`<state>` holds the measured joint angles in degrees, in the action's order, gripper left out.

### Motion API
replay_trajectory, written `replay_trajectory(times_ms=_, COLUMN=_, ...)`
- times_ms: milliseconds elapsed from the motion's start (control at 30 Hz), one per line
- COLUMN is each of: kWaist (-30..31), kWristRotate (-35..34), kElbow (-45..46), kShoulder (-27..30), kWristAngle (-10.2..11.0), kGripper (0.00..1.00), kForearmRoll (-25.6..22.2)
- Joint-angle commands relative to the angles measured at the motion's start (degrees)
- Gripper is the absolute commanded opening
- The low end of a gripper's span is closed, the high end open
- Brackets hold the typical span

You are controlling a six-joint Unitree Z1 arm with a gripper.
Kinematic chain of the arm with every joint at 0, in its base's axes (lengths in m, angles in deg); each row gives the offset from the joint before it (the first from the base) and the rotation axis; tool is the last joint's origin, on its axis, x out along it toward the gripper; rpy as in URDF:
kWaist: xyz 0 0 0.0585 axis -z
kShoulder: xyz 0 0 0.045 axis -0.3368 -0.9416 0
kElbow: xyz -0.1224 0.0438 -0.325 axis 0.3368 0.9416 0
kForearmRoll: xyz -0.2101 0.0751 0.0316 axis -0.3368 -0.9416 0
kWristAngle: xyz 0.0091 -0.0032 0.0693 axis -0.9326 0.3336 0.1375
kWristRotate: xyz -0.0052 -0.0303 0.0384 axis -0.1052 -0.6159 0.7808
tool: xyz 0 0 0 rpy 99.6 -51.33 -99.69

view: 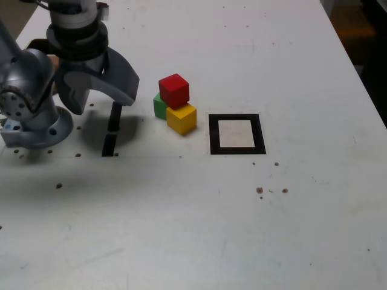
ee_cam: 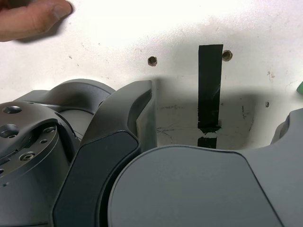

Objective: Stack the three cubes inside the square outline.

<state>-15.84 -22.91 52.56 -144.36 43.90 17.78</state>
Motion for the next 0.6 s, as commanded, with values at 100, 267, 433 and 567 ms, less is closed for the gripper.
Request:
replay_trajectory(times_ms=100, kWaist=-0.07, kWristRotate=-0.11, kElbow=0.15, kShoulder=0.01, kWristAngle=0.14, kGripper=0.98, kForearmRoll=0.2)
replay_trajectory(times_ms=267, kWaist=-0.07, kWristRotate=-0.64, kElbow=0.08, kShoulder=1.05, kWristAngle=0.18, kGripper=0.98, kForearmRoll=-0.14)
replay_trajectory(times_ms=433, kWaist=-0.07, kWristRotate=-1.72, kElbow=-3.71, kShoulder=3.29, kWristAngle=0.27, kGripper=0.97, kForearmRoll=-4.22)
replay_trajectory(times_ms=567, kWaist=0.36, kWristRotate=-1.78, kElbow=-12.18, kShoulder=4.2, kWristAngle=0.19, kGripper=0.97, kForearmRoll=-12.05)
